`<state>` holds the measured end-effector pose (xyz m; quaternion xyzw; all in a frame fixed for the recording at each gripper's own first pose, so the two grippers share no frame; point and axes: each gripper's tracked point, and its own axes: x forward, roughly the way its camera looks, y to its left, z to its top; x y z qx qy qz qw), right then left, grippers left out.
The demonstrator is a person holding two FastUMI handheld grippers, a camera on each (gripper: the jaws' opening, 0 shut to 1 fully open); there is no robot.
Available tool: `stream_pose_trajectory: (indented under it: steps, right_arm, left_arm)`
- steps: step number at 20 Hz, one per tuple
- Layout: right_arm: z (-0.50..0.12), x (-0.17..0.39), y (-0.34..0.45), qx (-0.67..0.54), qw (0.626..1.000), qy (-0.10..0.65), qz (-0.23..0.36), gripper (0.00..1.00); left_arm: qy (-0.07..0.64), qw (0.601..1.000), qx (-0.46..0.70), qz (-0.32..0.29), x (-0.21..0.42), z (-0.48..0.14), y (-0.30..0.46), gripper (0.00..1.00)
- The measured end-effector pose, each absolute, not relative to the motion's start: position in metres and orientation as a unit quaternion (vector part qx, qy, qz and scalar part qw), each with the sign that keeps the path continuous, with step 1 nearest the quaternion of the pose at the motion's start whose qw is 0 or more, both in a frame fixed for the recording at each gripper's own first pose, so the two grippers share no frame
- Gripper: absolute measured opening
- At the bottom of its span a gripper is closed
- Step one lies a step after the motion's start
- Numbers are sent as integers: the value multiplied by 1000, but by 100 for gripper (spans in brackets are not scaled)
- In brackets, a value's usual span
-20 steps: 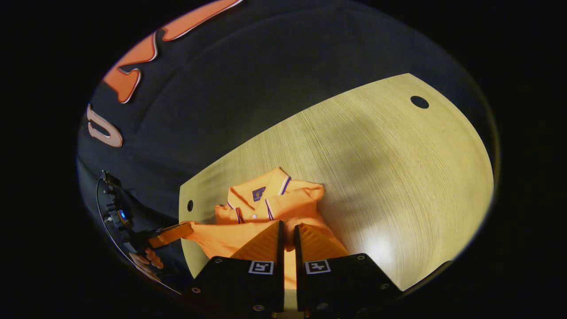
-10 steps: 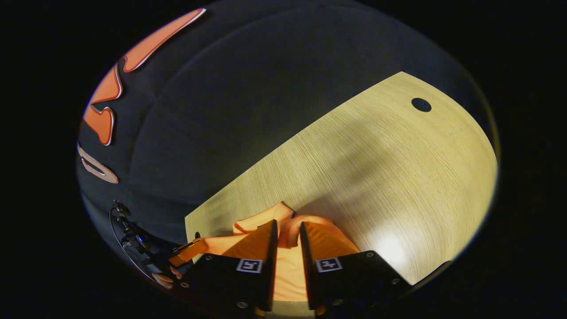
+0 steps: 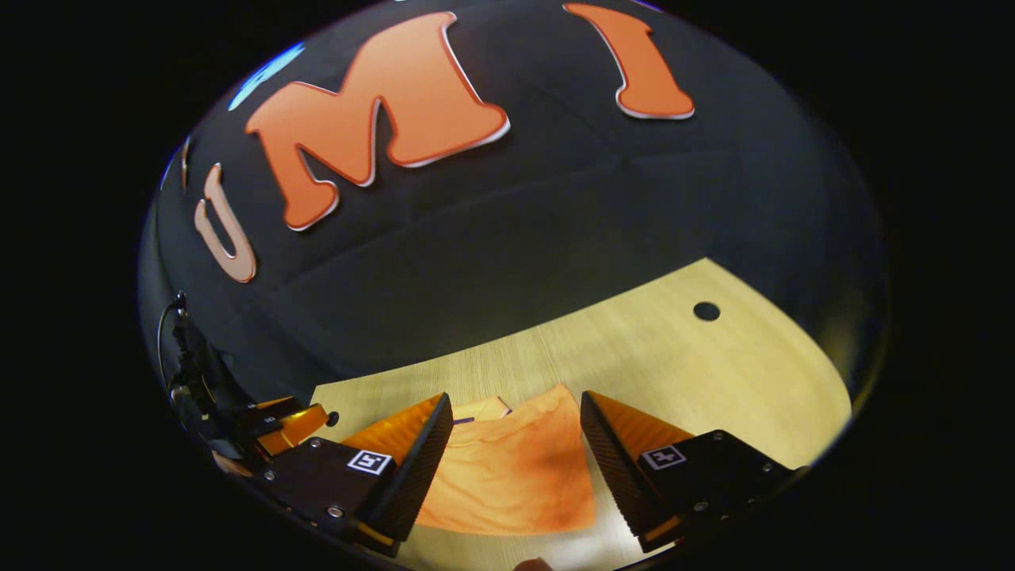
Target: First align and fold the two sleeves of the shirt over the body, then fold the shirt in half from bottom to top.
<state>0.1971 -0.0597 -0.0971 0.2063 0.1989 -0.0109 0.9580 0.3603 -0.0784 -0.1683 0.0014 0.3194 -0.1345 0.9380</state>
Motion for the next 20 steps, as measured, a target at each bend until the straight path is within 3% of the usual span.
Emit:
stream_pose_trajectory:
  steps: [7,12,20]
  right_arm:
    - [-34,98,-78,128,986,100,-28,98]
    - [14,36,-69,84,996,13,-7,98]
    - [34,-40,-53,57,996,-62,27,98]
  left_arm:
    - [214,968,-2,-128,278,-69,-84,99]
    - [135,983,-31,-121,226,-24,-59,98]
    - [58,995,-15,-77,132,42,-42,98]
